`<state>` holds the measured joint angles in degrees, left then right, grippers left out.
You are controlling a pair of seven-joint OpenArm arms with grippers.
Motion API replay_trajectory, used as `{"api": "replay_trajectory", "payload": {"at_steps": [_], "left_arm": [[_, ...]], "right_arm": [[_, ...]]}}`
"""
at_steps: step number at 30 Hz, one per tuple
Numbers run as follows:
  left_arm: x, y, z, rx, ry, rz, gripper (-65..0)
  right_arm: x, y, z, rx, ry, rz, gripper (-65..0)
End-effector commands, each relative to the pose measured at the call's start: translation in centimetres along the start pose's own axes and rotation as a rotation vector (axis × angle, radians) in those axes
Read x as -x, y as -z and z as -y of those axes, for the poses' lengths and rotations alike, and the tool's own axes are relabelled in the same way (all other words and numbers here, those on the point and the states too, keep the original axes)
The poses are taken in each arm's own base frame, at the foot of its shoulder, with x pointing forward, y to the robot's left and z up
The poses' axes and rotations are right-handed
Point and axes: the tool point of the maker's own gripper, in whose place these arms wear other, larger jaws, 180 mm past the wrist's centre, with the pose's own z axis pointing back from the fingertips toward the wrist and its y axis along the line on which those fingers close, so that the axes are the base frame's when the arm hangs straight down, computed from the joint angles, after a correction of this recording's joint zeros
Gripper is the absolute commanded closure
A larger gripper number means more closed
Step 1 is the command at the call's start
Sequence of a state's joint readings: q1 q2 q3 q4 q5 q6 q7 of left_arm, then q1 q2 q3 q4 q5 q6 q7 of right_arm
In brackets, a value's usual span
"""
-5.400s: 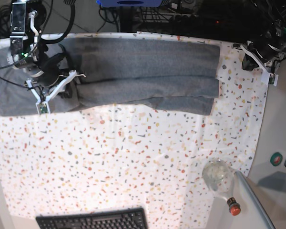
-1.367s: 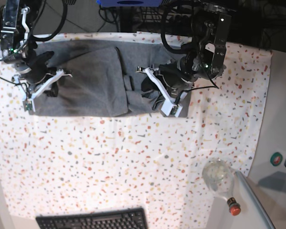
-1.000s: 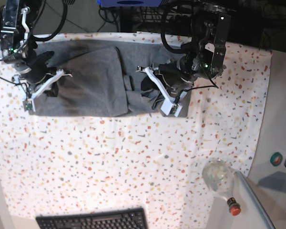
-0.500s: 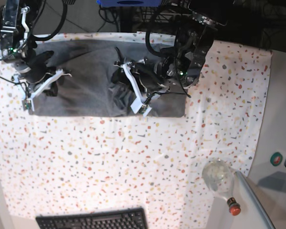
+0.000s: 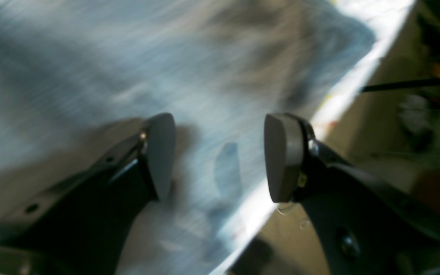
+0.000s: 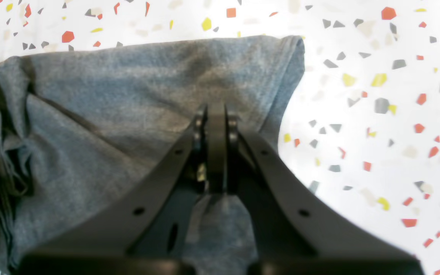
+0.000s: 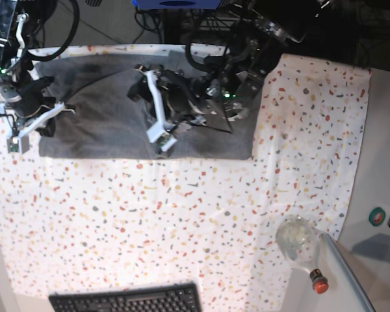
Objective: Layout the t-shirt on the table in an organized manner, then fold the t-shirt properly
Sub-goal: 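Grasp the other strip end with the left gripper and fold it over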
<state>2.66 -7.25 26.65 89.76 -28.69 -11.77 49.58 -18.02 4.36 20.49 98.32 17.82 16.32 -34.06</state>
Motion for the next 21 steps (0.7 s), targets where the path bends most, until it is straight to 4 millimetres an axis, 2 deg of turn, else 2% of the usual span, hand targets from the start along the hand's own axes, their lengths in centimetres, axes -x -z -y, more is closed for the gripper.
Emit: {"api": "replay_trajectory", "payload": {"at_steps": [1, 3, 4, 7, 9, 11, 13, 15, 17, 19, 21], "left_arm": [[-1.4, -1.4, -0.9, -0.021, -0.008, 0.064, -34.9], [-1.3, -4.1, -3.6, -0.097, -0.046, 0.112, -31.3], [-0.6, -5.9, -5.4, -0.151, -0.077, 0.129, -26.0], [2.5, -11.9, -12.0, -0.356, -0.201, 0.162, 0.0], [5.0, -16.0, -16.1, -0.500, -0.289, 0.177, 0.0], [7.8, -20.6, -19.6, -0.644, -0.388, 0.201, 0.0], [10.5, -25.4, -22.3, -0.782, -0.468, 0.222, 0.0], [12.2, -29.1, -23.6, -0.878, -0.516, 0.242, 0.0], [13.3, -31.4, -24.1, -0.933, -0.533, 0.252, 0.0], [13.5, -32.6, -24.3, -0.949, -0.521, 0.262, 0.0], [13.6, -32.8, -24.2, -0.943, -0.503, 0.263, 0.0]], "right_arm": [[-1.4, -0.2, -0.5, -0.019, -0.017, 0.048, 0.0], [-1.3, 0.0, -2.6, -0.086, -0.064, 0.041, 0.0], [-1.6, -0.1, -3.9, -0.127, -0.099, 0.050, 0.0], [-2.8, -0.7, -8.5, -0.242, -0.179, 0.085, 0.0], [-3.9, -1.2, -12.3, -0.330, -0.237, 0.119, 0.0], [-4.1, -1.5, -16.4, -0.427, -0.299, 0.119, 0.0], [-4.6, -1.5, -19.7, -0.501, -0.366, 0.106, 0.0], [-3.8, -0.7, -22.3, -0.565, -0.422, 0.059, 0.0], [-3.5, 0.7, -24.7, -0.610, -0.451, 0.025, 0.0], [-2.9, 2.6, -25.4, -0.615, -0.431, -0.030, 0.0], [-1.7, 4.4, -25.9, -0.618, -0.407, -0.096, 0.0]]}}
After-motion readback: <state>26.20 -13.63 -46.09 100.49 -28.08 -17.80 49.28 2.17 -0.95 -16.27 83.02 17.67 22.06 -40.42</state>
